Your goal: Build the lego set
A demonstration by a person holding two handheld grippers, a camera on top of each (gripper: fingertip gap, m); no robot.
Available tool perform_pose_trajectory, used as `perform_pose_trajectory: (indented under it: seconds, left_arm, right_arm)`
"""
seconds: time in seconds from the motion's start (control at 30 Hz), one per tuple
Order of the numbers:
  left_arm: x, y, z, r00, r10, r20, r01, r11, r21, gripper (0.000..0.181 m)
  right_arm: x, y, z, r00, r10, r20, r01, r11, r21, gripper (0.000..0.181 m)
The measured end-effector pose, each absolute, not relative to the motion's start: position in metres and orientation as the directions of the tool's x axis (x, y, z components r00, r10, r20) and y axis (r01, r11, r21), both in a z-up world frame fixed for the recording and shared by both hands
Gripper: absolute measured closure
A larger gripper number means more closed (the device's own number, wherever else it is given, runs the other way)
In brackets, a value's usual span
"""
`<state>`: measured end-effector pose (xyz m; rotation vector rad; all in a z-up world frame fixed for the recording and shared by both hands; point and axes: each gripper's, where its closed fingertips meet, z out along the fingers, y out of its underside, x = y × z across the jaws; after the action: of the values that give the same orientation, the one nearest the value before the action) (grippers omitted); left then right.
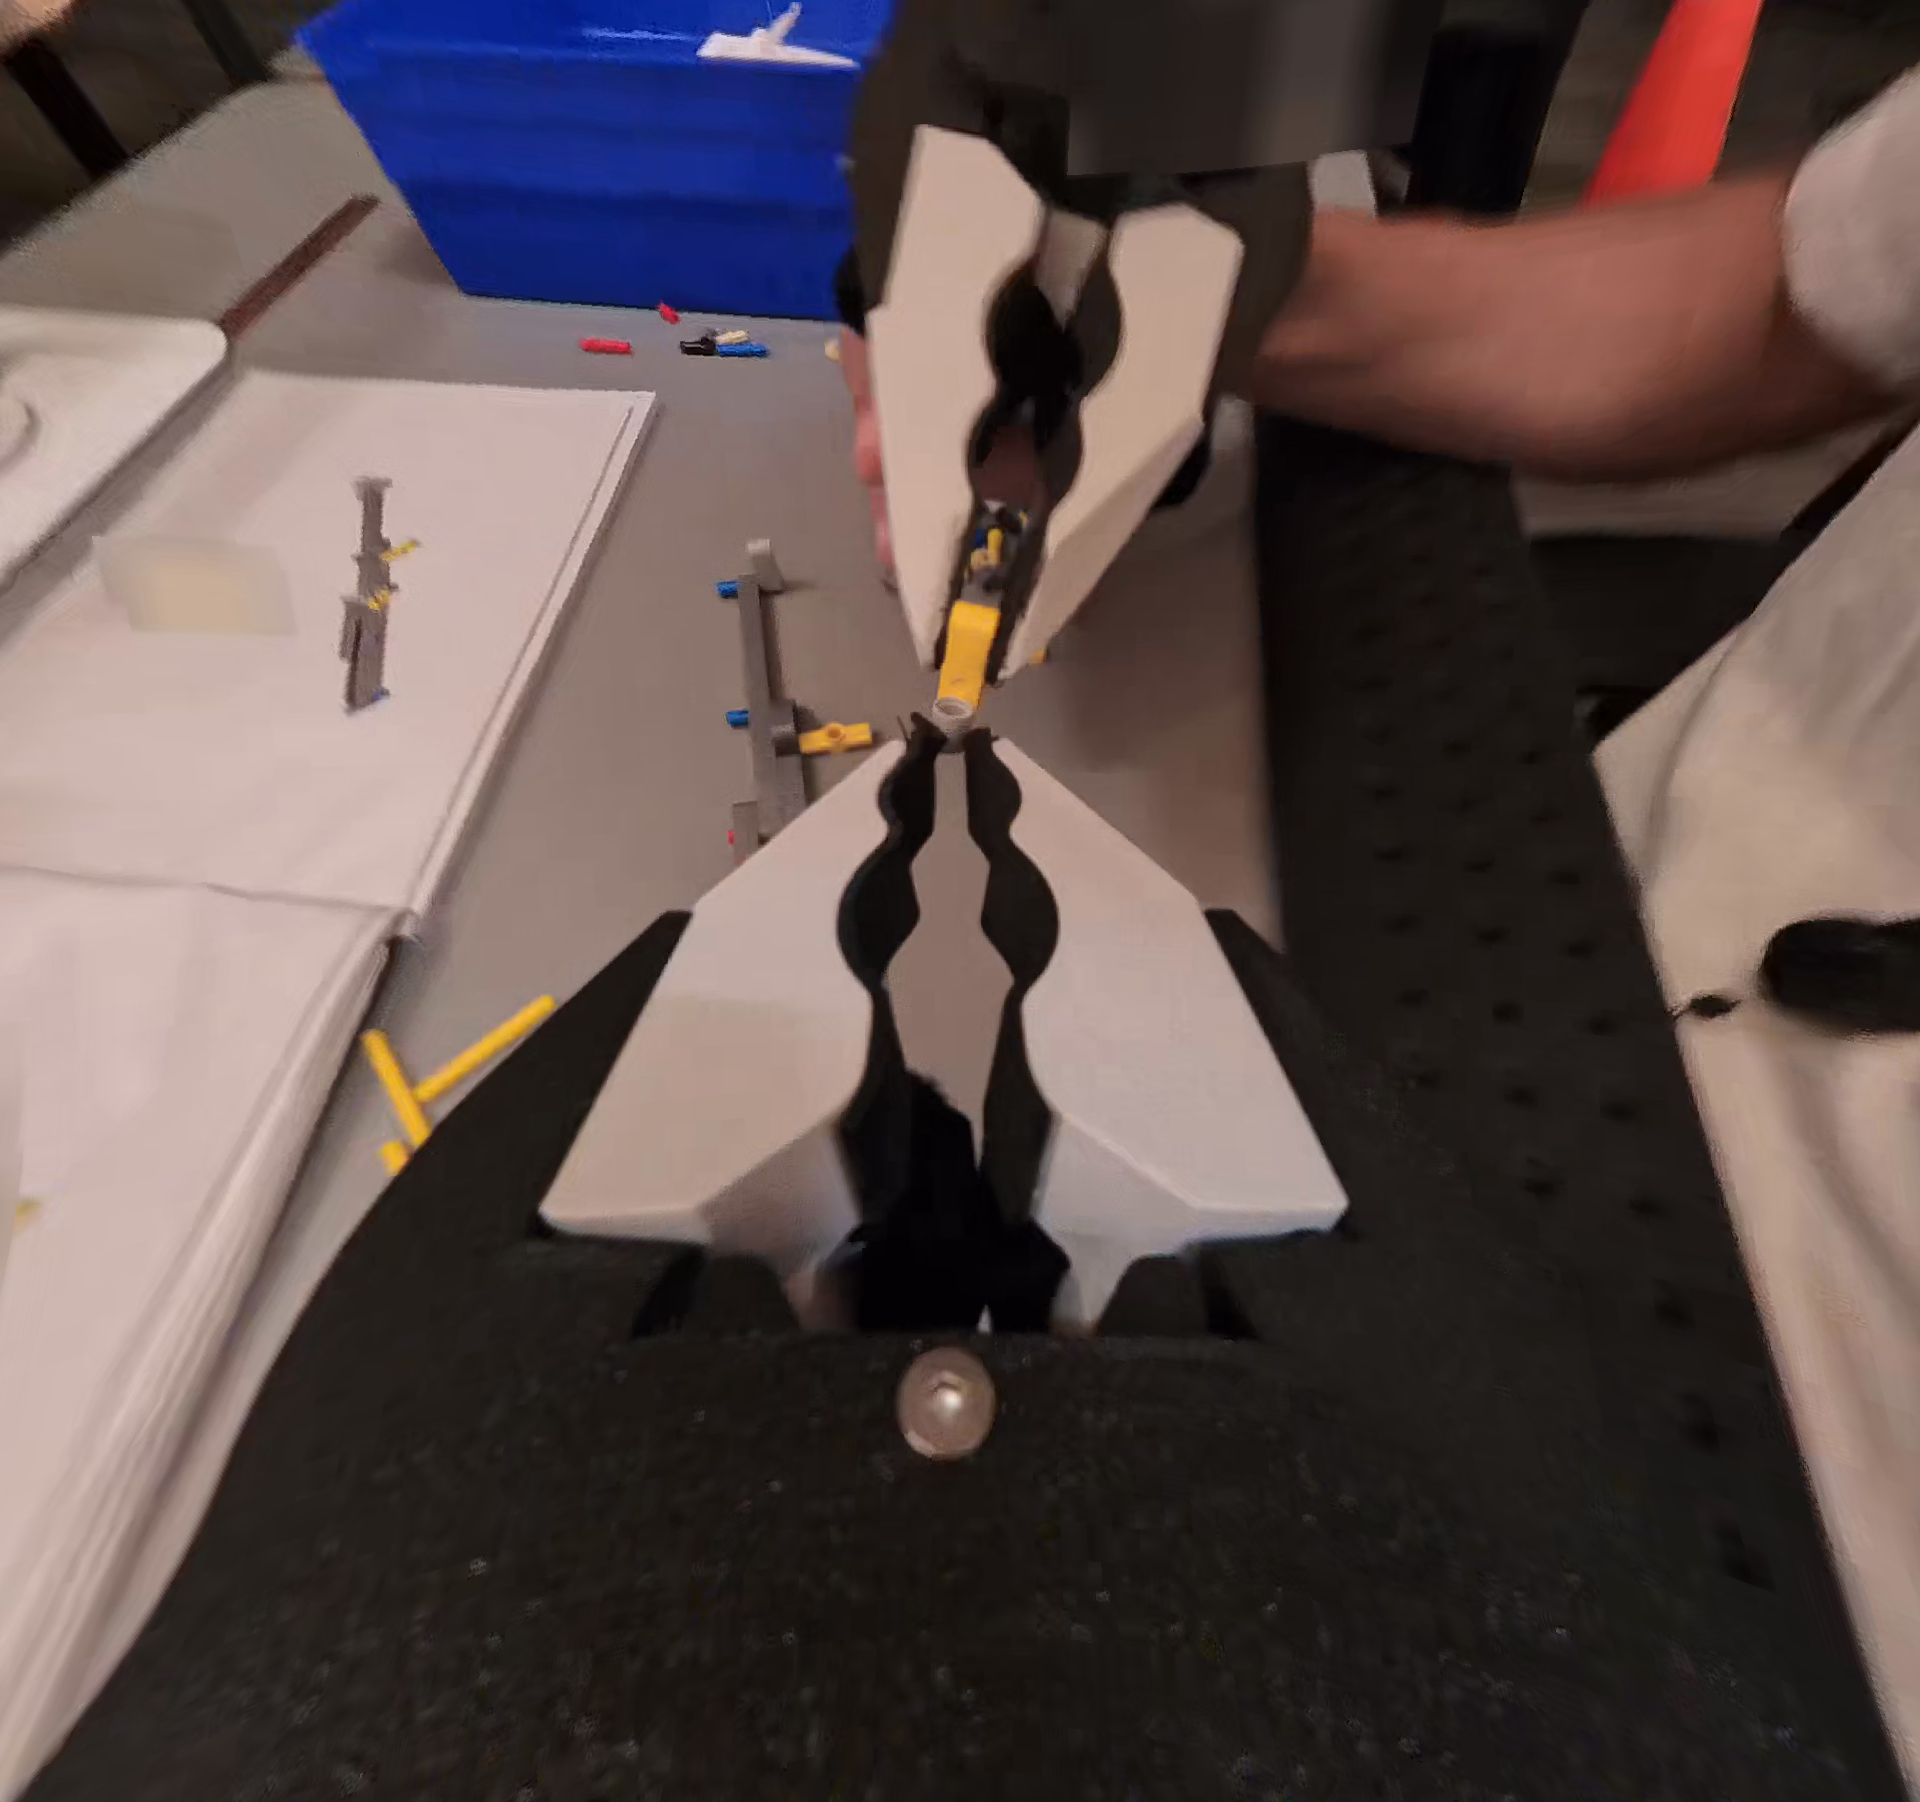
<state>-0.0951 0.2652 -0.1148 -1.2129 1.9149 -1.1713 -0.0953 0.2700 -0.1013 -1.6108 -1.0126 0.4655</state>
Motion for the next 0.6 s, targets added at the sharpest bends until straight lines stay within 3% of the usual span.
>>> perform_pose_trajectory:
  seconds: [0.07, 0.13, 0.2, 0.3, 0.47, 0.6]
  left_arm:
    - [-0.093, 0.268, -0.105, -0.381, -0.914, 0.137, -0.384, 0.022, -0.923, 0.16]
    - [-0.09, 0.272, -0.098, -0.349, -0.907, 0.235, -0.332, -0.115, -0.936, 0.15]
    - [-0.088, 0.274, -0.091, -0.335, -0.915, 0.226, -0.244, -0.148, -0.958, 0.156]
    - [-0.087, 0.281, -0.068, -0.295, -0.925, 0.24, -0.071, -0.229, -0.971, 0.175]
    - [-0.081, 0.287, -0.067, -0.282, -0.919, 0.275, -0.074, -0.265, -0.961, 0.167]
    - [-0.08, 0.293, -0.066, -0.275, -0.913, 0.301, -0.061, -0.296, -0.953, 0.173]
  right_arm:
    - [-0.099, 0.274, -0.093, 0.585, 0.764, 0.272, 0.355, 0.06, -0.933, 0.174]
    - [-0.102, 0.277, -0.071, 0.632, 0.757, 0.163, 0.176, 0.065, -0.982, 0.174]
    - [-0.101, 0.284, -0.062, 0.604, 0.79, -0.101, -0.049, -0.09, -0.995, 0.174]
    - [-0.093, 0.296, -0.051, 0.491, 0.779, -0.389, -0.341, -0.239, -0.909, 0.175]
    - [-0.095, 0.304, -0.055, 0.454, 0.761, -0.463, -0.426, -0.271, -0.863, 0.175]
    - [-0.096, 0.307, -0.055, 0.451, 0.761, -0.465, -0.427, -0.274, -0.862, 0.175]
